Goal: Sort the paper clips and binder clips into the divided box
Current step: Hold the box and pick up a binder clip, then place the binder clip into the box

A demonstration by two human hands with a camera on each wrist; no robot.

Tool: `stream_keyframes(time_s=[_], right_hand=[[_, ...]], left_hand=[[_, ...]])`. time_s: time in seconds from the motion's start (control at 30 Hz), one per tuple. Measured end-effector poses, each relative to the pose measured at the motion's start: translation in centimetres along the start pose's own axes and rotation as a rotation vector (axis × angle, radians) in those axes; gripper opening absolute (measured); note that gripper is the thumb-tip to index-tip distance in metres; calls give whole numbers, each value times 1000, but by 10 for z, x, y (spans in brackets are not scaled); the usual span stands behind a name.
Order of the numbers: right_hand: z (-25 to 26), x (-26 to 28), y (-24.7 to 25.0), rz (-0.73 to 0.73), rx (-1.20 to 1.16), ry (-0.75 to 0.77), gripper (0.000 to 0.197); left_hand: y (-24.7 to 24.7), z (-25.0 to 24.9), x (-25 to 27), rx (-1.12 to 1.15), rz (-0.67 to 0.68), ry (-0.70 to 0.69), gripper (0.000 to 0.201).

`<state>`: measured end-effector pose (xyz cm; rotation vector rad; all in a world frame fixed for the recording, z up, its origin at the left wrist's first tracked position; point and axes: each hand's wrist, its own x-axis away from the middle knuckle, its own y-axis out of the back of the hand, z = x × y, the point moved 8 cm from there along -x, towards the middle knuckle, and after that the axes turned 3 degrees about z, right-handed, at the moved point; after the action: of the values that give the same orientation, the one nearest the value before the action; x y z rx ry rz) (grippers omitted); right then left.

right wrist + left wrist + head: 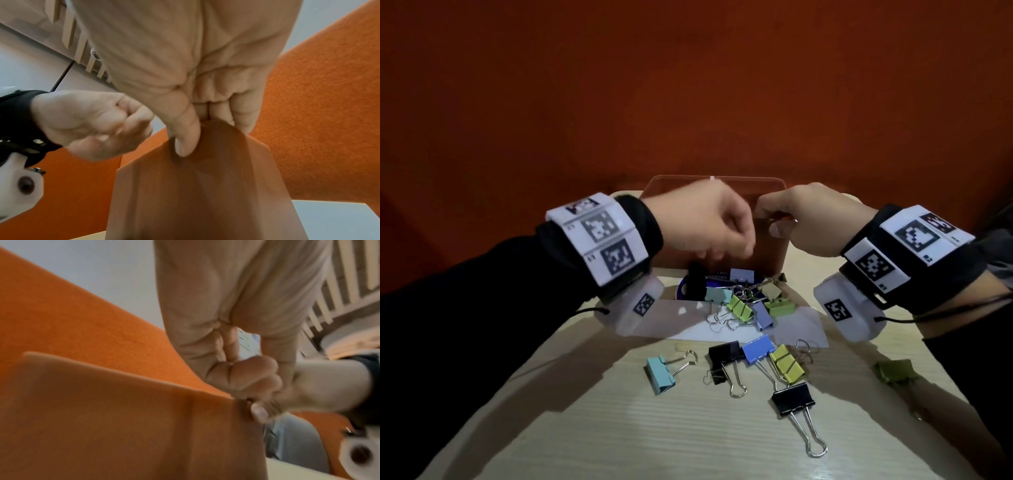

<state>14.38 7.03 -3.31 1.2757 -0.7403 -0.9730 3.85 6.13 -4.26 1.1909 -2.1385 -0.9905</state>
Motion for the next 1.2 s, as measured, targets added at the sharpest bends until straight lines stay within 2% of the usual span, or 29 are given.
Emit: stream_keyframes(time_s=[0.07, 0.17, 0.37, 0.53, 0.6, 0.63, 0.73, 0.8, 0.9, 1.0, 1.1, 1.2], right_hand=[[0, 0, 1, -7, -10, -6, 25], [0, 1, 2, -20, -3, -5, 24], [1, 1, 3, -24, -4, 15, 24], [1, 2, 3, -18, 7, 24, 23], [1, 2, 3, -20, 18, 24, 24], [2, 2, 3, -20, 22, 26, 25], [2, 2, 2, -8, 20, 28, 26], [2, 1, 1, -3, 14, 25, 26], [1, -1, -1, 1, 8, 26, 25], [3, 0, -1, -8, 13, 36, 23], [4, 1, 0, -22, 19, 50, 19], [3, 1, 1, -24, 15, 33, 23]], left_hand=[[-19, 3, -1, -181, 77, -27, 9], [-36, 2, -4, -322, 114, -71, 17], [-44, -3, -7, -387, 138, -113, 10], [-44, -4, -3, -342, 130, -123, 8], [-33, -3, -3, -269, 61, -71, 14], [-28, -2, -2, -164, 39, -28, 16], [-23, 0, 2, 357, 89, 67, 17], [-22, 0, 5, 524, 115, 84, 15], [-23, 2, 8, 632, 187, 98, 11], [-24, 8, 8, 732, 228, 132, 23], [-23, 11, 8, 753, 270, 104, 32], [-27, 12, 10, 667, 293, 116, 13]])
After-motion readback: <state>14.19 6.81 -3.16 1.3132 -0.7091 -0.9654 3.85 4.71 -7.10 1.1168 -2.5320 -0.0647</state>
